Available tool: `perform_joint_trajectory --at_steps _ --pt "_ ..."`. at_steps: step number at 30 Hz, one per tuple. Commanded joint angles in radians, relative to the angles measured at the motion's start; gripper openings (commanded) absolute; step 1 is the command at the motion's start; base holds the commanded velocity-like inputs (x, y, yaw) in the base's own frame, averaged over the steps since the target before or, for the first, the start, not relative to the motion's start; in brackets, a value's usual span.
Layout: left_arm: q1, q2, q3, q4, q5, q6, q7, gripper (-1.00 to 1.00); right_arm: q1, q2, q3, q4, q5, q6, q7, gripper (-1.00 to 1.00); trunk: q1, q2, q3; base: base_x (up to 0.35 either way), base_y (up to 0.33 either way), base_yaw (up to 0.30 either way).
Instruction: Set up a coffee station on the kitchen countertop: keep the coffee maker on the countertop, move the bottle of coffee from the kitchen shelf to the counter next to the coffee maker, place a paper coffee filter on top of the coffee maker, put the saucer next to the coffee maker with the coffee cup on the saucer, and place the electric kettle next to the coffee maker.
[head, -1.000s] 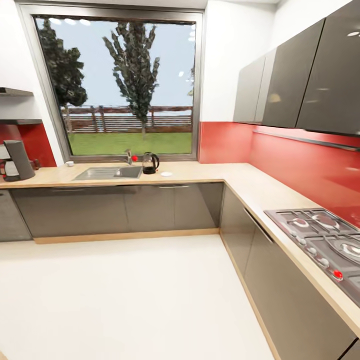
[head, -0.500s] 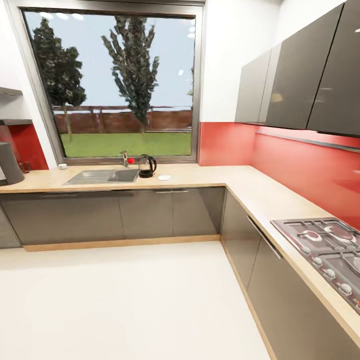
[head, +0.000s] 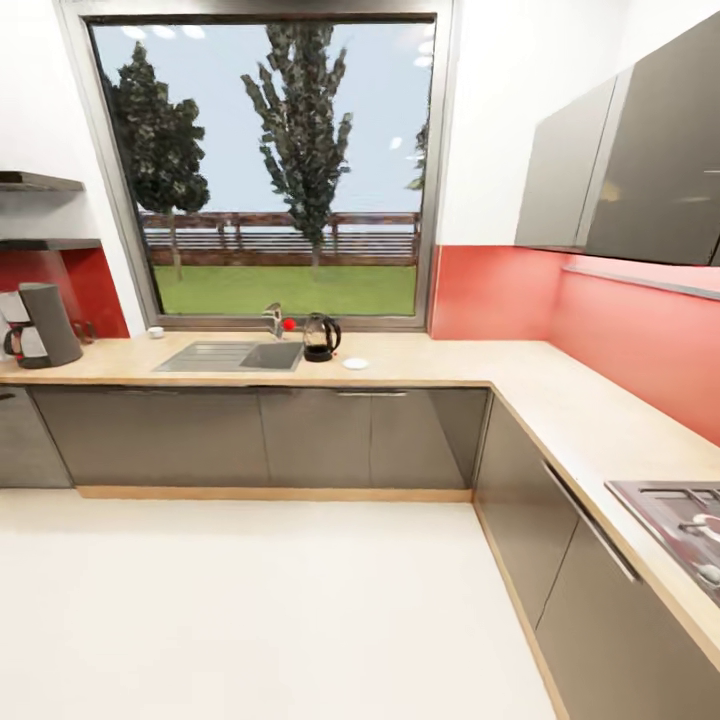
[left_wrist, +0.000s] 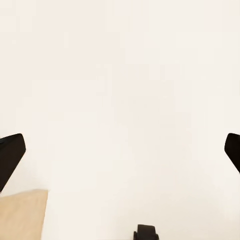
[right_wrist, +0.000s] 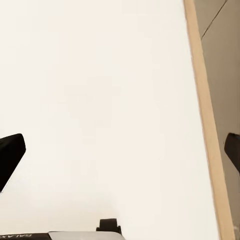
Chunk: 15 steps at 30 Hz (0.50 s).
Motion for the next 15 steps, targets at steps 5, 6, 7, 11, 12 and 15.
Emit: perform_joint_trajectory --at_steps 5,6,7,11,12,15 --pt "-0.001 -0.001 0.002 0.001 0.002 -0.004 0.000 1.00 0.000 0.000 -0.002 0.001 0.001 -0.003 0.000 1.00 0.001 0.000 0.000 0.338 0.000 0.276" --pt "-0.001 -0.001 0.002 0.001 0.002 -0.004 0.000 1.00 0.000 0.000 -0.002 0.001 0.001 -0.003 0.000 1.00 0.001 0.000 0.000 0.338 0.000 0.277" --pt "-0.001 0.000 0.002 0.001 0.002 -0.004 0.000 1.00 0.000 0.000 -0.002 0.001 0.001 -0.003 0.000 1.00 0.001 0.000 0.000 0.338 0.000 0.277" --pt "-0.001 0.000 0.002 0.001 0.002 -0.005 0.000 1.00 0.000 0.000 -0.002 0.001 0.001 -0.003 -0.001 1.00 0.001 0.000 0.000 0.338 0.000 0.277" --pt "-0.001 0.000 0.002 0.001 0.002 -0.005 0.000 1.00 0.000 0.000 -0.002 0.001 0.001 -0.003 -0.001 1.00 0.001 0.000 0.000 0.338 0.000 0.277" --pt "-0.001 0.000 0.002 0.001 0.002 -0.005 0.000 1.00 0.000 0.000 -0.002 0.001 0.001 -0.003 -0.001 1.00 0.001 0.000 0.000 0.338 0.000 0.277"
